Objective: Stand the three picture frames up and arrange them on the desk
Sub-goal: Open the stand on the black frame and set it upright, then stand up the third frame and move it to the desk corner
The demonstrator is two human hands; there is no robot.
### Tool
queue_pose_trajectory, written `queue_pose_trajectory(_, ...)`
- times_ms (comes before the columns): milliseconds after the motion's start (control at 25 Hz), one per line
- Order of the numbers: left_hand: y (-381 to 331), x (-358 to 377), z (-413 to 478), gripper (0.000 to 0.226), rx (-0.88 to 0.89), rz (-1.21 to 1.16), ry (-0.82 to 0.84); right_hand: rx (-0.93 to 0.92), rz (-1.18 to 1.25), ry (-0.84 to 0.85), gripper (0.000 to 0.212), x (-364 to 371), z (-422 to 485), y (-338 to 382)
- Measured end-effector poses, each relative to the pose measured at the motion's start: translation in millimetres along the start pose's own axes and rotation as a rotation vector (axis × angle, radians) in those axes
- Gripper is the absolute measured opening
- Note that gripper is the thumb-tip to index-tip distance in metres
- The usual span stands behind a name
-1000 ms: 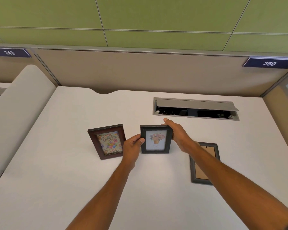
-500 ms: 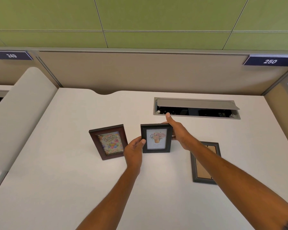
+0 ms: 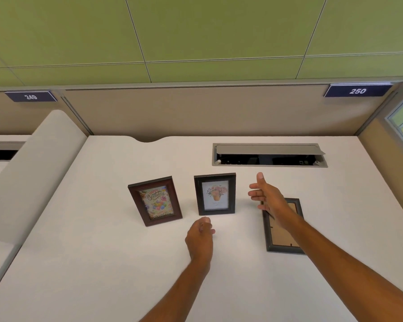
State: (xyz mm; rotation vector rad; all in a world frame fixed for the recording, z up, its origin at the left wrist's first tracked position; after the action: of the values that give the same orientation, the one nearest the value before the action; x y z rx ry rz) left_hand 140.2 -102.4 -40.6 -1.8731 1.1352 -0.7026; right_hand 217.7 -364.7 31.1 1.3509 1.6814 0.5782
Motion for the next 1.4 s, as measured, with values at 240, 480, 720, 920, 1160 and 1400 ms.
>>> queue_pose_trajectory(240,22,36,-27,0.015,-0.168,0.133,0.220,0.066,0.048,-0.133,0.085,-42,-35,-48)
queue_pose_trajectory(480,57,81,-45,0.027,-0.228,0.253,0.381,0.122,-0.019,-0.289,0.071,-74,-74,-105)
queue_pose_trajectory(720,77,119,-58,0.039,-0.219,0.329,0.405,0.146,-0.083,-0.392,0.056,-103,-92,-142)
queue_pose_trajectory(920,82,133,-62,0.033,-0.170,0.337,0.348,0.150,-0.059,-0.331,0.047,-106,-83,-154)
queue_pose_trajectory(1160,82,135,-68,0.026,-0.159,0.338,0.250,0.237,0.059,-0.318,0.036,-102,-65,-168)
queue_pose_trajectory(1400,79,126,-67,0.025,-0.167,0.335,0.199,0.225,0.116,-0.328,0.032,-109,-48,-178)
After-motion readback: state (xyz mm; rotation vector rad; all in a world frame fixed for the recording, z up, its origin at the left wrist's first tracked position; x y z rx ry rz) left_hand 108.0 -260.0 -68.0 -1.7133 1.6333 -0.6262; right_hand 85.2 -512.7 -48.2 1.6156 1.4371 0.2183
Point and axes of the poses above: each hand's wrist, its own z-axis towards the middle knuckle, its own x-axis out of the palm, y = z × x, the point moved 7 cm from there along z, towards the middle knuckle, and after that the axes turned 10 degrees about -z, right-handed, at the moved point
